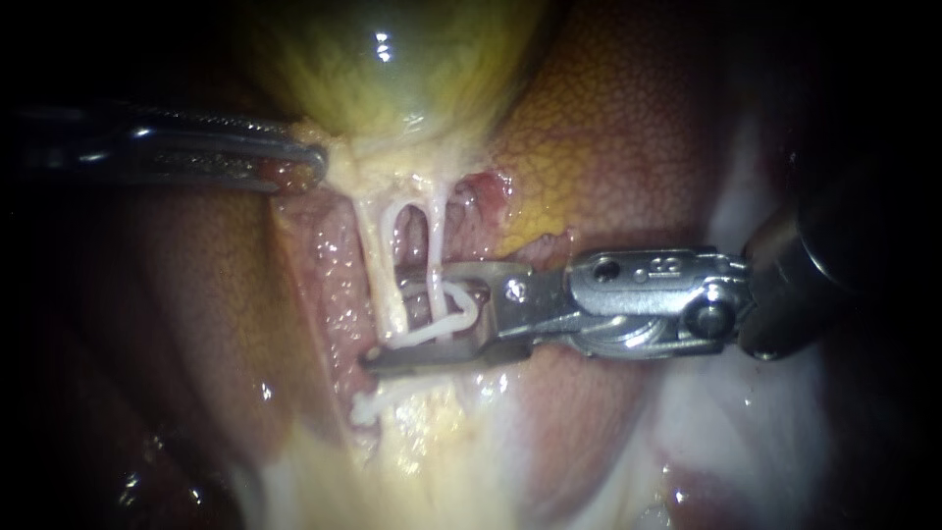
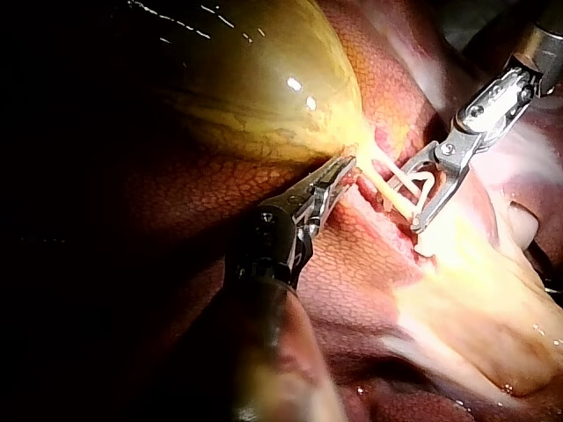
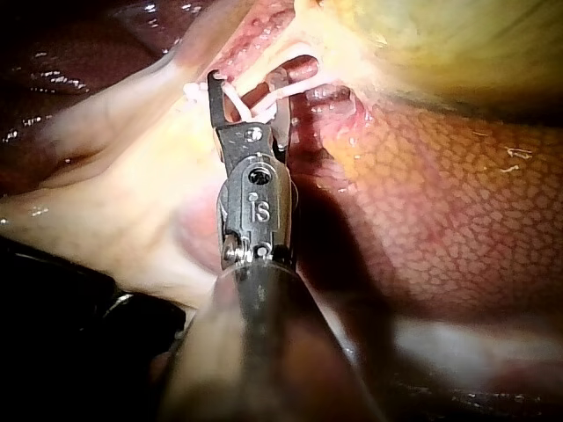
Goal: Clipping second clip left tube
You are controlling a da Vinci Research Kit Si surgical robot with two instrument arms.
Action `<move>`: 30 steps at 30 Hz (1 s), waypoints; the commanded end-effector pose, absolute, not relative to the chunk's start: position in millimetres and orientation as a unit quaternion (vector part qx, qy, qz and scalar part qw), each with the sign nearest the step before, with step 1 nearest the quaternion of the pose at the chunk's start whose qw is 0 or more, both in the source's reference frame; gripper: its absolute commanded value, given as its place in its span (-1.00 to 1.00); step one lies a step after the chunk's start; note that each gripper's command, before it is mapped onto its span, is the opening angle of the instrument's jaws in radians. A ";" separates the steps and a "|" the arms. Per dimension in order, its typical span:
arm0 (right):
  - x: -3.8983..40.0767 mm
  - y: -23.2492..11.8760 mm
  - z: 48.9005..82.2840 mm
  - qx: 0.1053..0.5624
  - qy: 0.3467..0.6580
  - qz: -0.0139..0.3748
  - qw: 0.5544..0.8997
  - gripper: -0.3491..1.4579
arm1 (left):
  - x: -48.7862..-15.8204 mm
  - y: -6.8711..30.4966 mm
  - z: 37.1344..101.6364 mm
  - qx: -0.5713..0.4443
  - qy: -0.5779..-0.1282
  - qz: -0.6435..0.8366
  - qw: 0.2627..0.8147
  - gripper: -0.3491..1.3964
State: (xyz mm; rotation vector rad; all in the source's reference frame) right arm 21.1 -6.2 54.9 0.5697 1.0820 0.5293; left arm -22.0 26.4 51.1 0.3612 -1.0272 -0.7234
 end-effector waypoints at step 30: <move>15.1 -5.2 56.0 0.274 0.504 0.232 0.785 -0.11 | -21.9 26.4 51.1 0.168 -0.478 -0.336 0.794 -1.00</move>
